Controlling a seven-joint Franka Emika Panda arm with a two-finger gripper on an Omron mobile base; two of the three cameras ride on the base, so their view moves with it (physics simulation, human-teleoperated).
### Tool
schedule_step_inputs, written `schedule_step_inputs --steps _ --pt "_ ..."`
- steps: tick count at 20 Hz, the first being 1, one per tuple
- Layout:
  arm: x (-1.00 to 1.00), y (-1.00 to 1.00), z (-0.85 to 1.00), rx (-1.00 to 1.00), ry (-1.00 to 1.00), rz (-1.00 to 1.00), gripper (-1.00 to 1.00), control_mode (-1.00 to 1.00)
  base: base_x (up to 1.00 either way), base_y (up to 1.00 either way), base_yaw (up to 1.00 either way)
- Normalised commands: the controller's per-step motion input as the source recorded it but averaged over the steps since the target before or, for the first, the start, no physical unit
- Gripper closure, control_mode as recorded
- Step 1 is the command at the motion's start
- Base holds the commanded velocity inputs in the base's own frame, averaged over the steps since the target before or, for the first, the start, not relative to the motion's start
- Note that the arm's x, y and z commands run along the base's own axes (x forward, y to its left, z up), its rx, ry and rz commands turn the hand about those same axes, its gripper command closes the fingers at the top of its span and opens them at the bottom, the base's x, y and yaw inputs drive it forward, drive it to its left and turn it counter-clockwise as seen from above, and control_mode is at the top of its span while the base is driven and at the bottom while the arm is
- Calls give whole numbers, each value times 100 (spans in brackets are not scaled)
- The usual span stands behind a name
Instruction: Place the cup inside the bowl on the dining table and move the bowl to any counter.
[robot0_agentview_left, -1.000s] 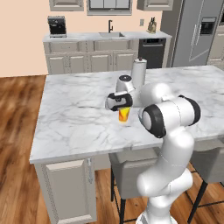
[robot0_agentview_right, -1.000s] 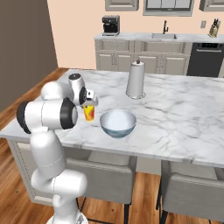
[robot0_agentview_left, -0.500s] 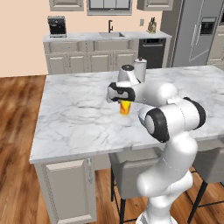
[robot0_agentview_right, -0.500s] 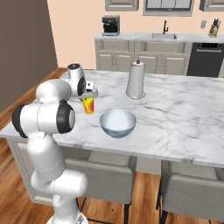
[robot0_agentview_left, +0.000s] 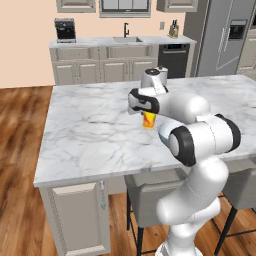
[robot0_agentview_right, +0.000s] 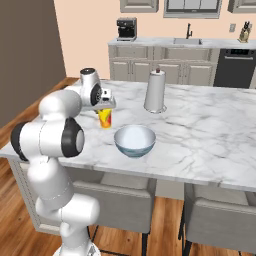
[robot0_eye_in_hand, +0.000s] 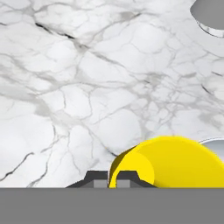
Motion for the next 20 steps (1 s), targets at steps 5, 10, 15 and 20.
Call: schedule_step_inputs --steps 5,10,15,20 --pt "-8 -37 0 -2 0 12 100 -100 0 0 0" --pt "0 -45 0 -1 0 16 100 -100 0 0 0" --pt "0 -56 0 0 0 17 100 -100 0 0 0" --pt "0 -48 0 0 0 17 100 -100 0 0 0"
